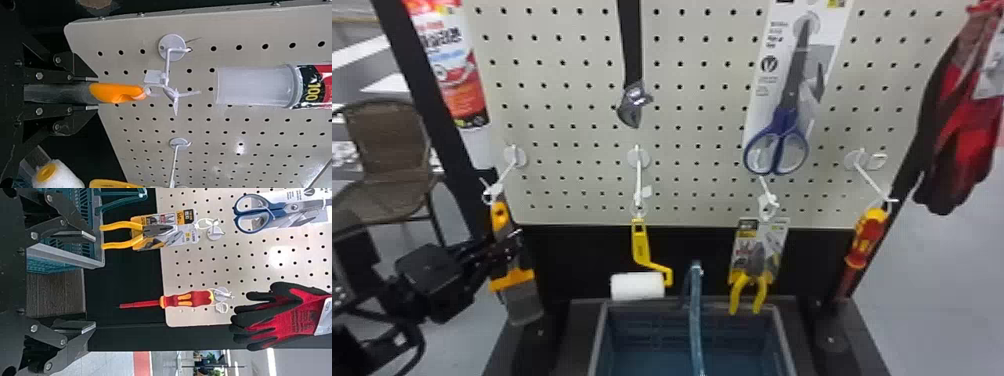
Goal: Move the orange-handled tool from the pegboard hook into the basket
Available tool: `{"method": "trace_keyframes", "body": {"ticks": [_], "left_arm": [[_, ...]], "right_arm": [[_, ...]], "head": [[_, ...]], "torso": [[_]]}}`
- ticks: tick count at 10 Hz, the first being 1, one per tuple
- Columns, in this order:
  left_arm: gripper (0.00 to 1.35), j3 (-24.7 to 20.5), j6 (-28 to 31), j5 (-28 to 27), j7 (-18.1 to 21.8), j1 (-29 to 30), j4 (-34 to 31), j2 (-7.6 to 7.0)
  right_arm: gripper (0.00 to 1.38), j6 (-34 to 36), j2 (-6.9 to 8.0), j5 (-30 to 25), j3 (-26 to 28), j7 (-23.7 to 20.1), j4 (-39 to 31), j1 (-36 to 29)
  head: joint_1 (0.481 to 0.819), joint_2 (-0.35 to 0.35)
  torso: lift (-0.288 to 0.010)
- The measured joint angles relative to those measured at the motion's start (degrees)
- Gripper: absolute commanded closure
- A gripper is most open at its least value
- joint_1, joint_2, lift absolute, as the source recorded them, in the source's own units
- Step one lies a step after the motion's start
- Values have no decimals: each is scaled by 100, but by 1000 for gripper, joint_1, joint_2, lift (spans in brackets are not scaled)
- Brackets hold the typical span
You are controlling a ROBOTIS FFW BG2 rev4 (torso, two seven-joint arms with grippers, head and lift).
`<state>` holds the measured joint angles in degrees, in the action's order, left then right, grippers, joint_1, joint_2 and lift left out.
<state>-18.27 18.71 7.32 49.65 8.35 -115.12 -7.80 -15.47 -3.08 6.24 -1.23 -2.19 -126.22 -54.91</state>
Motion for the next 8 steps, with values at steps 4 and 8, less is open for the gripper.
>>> {"method": "trace_keyframes", "body": {"ticks": [4,8], "left_arm": [[1213,8,47,-75,0,66,-236,-4],[1213,-45,126,-158,-17,263,-706,43]], "right_arm": [[484,0,0,0,0,-1,13,0],[486,0,0,0,0,-1,29,35]], "head": [[549,0],[549,0]], "torso": [[-100],[-100]]}}
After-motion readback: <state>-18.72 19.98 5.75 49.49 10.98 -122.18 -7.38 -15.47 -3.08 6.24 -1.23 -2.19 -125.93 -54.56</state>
